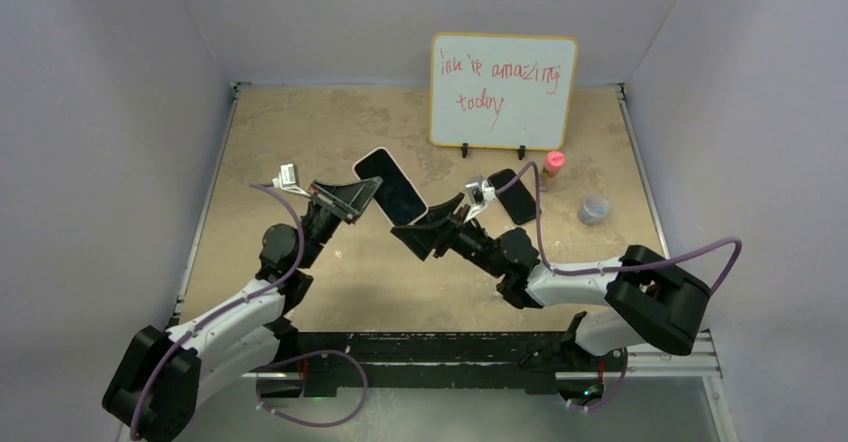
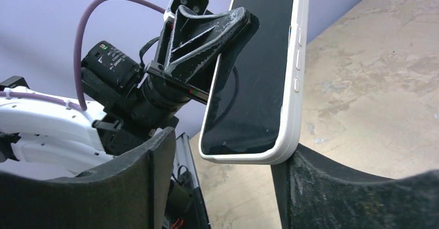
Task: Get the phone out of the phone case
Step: Remove the phone case from the phone.
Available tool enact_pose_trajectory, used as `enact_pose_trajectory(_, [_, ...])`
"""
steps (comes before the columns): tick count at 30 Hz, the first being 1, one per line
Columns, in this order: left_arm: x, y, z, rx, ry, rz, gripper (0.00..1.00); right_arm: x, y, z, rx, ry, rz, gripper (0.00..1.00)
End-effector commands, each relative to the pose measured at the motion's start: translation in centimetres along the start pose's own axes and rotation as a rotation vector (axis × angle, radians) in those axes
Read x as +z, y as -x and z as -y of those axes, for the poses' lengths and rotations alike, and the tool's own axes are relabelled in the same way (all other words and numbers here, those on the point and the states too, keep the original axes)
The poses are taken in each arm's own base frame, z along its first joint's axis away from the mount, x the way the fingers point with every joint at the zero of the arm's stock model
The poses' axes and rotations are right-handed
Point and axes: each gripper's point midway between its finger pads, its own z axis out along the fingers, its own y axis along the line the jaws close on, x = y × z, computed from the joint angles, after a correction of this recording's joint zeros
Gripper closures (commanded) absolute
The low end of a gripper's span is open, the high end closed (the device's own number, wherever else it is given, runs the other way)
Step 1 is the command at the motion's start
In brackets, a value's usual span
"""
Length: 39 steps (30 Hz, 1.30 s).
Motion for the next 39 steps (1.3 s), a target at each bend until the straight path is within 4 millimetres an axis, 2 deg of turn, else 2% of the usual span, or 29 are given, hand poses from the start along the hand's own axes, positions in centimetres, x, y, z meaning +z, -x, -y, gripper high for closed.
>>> enact_pose_trajectory(1, [-0.3, 1.2, 3.6, -0.045, -0.127, 0.05, 1.0, 0.9, 2.2, -2.5, -0.019, 0.103, 0.069, 0.36])
enact_pose_trajectory(7, [-0.5, 1.1, 3.4, -0.055, -0.106, 0.045, 1.0, 1.1, 1.4, -2.6, -0.024, 0.122, 0.036, 0.48])
enact_pose_trajectory(17, [-0.1, -0.3, 1.9, -0.048, -0.016, -0.038, 1.0, 0.5, -0.5, -1.1, -0.15, 0.094, -0.042, 0.81])
enact_pose_trajectory(25, [0.3, -2.1, 0.9, -0.02, 0.06, -0.154, 1.0, 0.0, -1.6, -0.2, -0.293, 0.101, -0.088, 0.89])
enact_pose_trajectory(35, [0.4, -2.5, -0.7, 0.056, 0.161, -0.216, 1.0, -0.3, -2.1, 1.6, -0.459, 0.044, -0.148, 0.98])
enact_pose_trajectory(39, [0.5, -2.9, -0.6, 0.083, 0.158, -0.264, 1.0, -0.5, -2.2, 2.6, -0.503, 0.005, -0.176, 1.0])
